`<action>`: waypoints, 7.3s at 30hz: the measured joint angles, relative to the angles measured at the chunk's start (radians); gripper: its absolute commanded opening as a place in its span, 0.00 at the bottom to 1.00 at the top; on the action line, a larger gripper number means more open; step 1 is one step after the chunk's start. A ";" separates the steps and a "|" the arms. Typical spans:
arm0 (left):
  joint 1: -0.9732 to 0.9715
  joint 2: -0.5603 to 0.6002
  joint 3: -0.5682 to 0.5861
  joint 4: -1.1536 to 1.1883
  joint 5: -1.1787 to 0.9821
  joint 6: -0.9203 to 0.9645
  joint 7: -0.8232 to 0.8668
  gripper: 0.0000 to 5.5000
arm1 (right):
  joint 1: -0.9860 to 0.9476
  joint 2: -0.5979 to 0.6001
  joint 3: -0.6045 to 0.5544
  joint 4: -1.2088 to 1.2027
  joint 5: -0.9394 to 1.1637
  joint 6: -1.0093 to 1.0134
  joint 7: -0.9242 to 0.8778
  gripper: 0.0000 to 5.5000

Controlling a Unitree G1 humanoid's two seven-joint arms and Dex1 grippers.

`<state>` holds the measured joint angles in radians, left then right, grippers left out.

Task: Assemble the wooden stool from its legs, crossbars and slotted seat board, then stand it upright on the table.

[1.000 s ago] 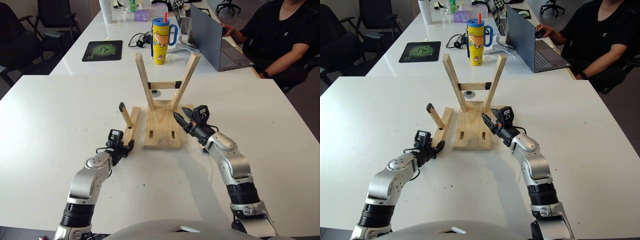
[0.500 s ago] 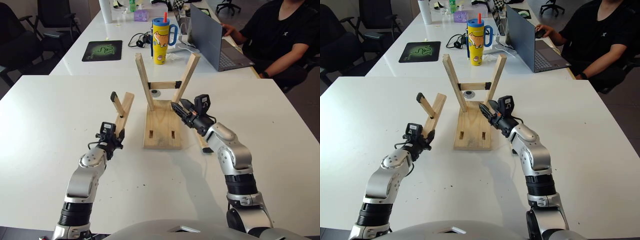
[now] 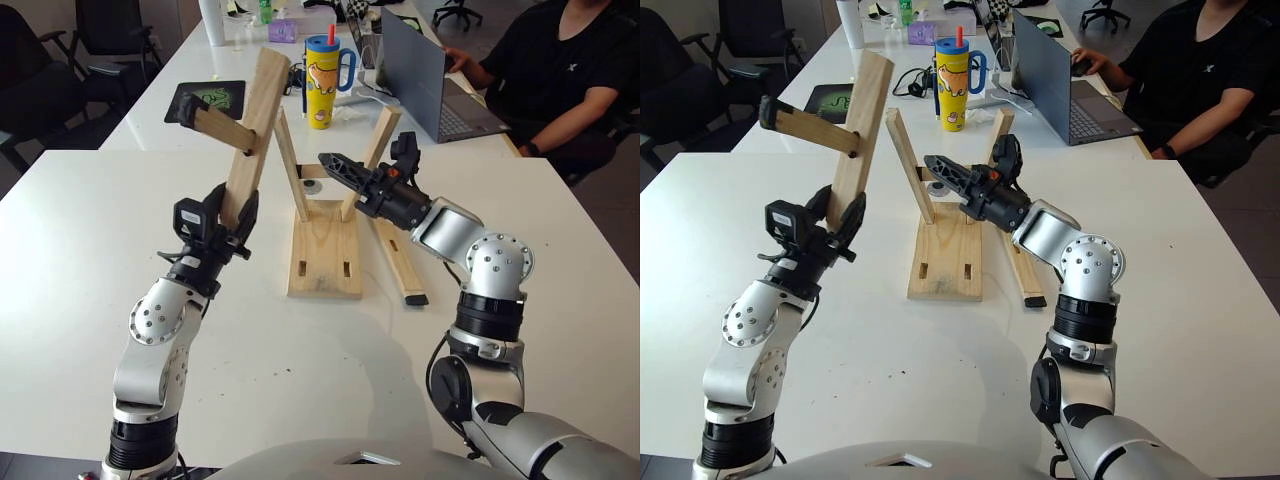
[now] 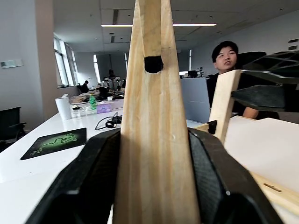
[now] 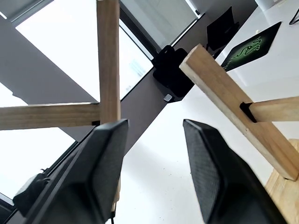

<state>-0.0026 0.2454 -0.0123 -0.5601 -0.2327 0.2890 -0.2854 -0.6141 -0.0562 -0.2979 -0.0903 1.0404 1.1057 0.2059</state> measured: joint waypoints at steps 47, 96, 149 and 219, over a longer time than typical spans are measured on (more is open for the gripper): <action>0.158 0.167 -0.063 0.116 -0.002 0.054 -0.213 0.38 | 0.057 -0.120 0.057 -0.020 -0.131 -0.278 0.025 0.19; -0.585 0.297 0.177 0.254 -0.785 0.512 -0.442 0.22 | -0.399 -0.278 0.441 0.412 -0.471 -0.523 1.201 0.19; -0.011 -0.307 0.209 0.012 -0.365 0.054 0.481 0.19 | 0.475 -0.240 0.507 0.139 -1.031 -0.780 0.296 0.35; -0.219 0.023 0.324 0.211 -0.465 0.119 0.088 0.19 | 0.457 -0.235 0.500 0.146 -1.025 -0.759 0.301 0.35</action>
<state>-0.2220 0.2689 0.3115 -0.3494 -0.6973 0.4082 -0.1978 -0.1574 -0.2915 0.2025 0.0558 0.0157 0.3471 0.5065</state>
